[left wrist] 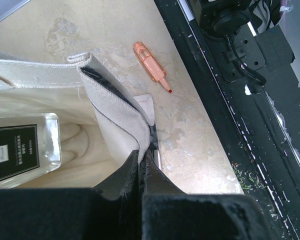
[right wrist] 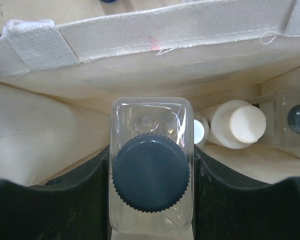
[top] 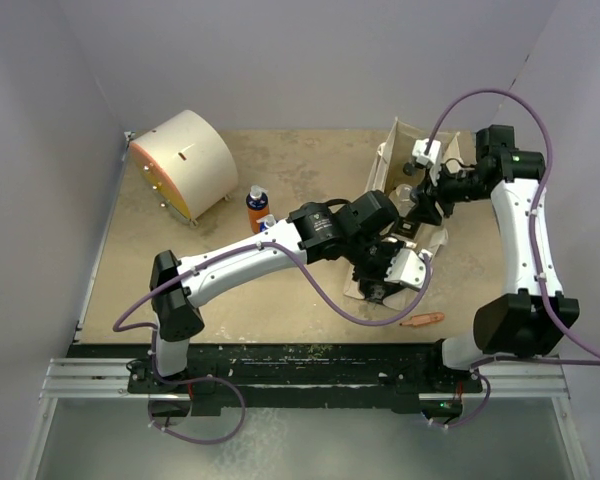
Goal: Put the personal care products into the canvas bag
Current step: Place the care product in the canvas bag.
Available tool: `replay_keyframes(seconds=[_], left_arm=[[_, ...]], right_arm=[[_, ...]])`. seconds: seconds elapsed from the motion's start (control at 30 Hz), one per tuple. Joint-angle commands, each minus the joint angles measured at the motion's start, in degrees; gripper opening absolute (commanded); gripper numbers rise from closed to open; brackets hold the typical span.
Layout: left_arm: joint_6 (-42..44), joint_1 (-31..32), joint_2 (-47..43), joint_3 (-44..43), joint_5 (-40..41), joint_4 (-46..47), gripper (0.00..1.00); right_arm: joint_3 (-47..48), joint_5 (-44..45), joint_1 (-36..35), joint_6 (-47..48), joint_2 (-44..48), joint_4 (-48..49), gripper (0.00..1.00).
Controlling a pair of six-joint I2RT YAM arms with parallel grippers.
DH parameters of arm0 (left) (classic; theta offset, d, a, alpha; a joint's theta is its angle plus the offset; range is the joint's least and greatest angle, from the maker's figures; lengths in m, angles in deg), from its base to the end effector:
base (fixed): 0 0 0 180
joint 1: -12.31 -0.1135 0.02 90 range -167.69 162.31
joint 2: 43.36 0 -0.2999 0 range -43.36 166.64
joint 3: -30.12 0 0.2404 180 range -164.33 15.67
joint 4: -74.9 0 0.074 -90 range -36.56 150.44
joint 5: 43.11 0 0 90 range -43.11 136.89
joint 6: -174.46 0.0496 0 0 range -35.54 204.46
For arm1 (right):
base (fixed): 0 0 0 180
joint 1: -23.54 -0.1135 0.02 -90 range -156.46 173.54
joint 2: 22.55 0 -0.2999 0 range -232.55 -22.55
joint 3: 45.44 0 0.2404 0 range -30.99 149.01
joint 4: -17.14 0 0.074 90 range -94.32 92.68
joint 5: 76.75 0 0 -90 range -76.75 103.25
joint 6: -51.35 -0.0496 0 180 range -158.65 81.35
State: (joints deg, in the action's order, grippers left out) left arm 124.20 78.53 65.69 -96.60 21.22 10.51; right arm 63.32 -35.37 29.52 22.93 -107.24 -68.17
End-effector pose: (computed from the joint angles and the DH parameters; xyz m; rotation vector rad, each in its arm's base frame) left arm 0.1530 -0.4006 0.3835 2.0490 1.2731 -0.7511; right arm 0.2656 0.0096 0.4165 -1.2645 1.8464 0.5178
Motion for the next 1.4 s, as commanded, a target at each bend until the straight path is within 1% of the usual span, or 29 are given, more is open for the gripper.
replay_keyframes(seconds=[0.0,0.2,0.37,0.5,0.7,0.97,1.1,1.37], left_arm=[[0.1,0.8,-2.4,-1.6,-1.9,-2.6,0.00],[-0.5,0.8,-2.5,-5.0,-3.0,-3.9,0.00],[-0.9,0.8,-2.8,-5.6,-3.0,-4.1,0.00],[-0.9,0.8,-3.2,-5.1,-2.8,-4.1,0.00],[-1.1,0.8,-3.7,-4.7,-2.4,-3.9,0.00],[-3.0,0.6,-4.6,-4.0,0.1,-2.9,0.00],[-5.3,0.1,-5.3,-4.3,0.0,-1.8,0.00],[-10.1,-0.9,-5.4,-7.6,-1.8,-0.2,0.00]], right_arm=[[-1.4,-4.1,-0.4,2.7,0.8,3.6,0.00],[-6.9,1.2,-3.1,-0.7,0.6,12.5,0.00],[-8.3,5.2,-4.0,-0.9,-1.4,15.9,0.00],[-8.3,5.7,-4.1,-0.5,-2.5,16.1,0.00],[-11.0,7.2,-4.3,-0.3,-3.0,18.3,0.00],[-12.2,6.9,-4.3,0.7,-4.2,18.0,0.00],[-11.2,7.8,-4.2,0.2,-4.5,17.7,0.06],[-8.5,10.7,-4.3,-0.9,-4.5,17.8,0.06]])
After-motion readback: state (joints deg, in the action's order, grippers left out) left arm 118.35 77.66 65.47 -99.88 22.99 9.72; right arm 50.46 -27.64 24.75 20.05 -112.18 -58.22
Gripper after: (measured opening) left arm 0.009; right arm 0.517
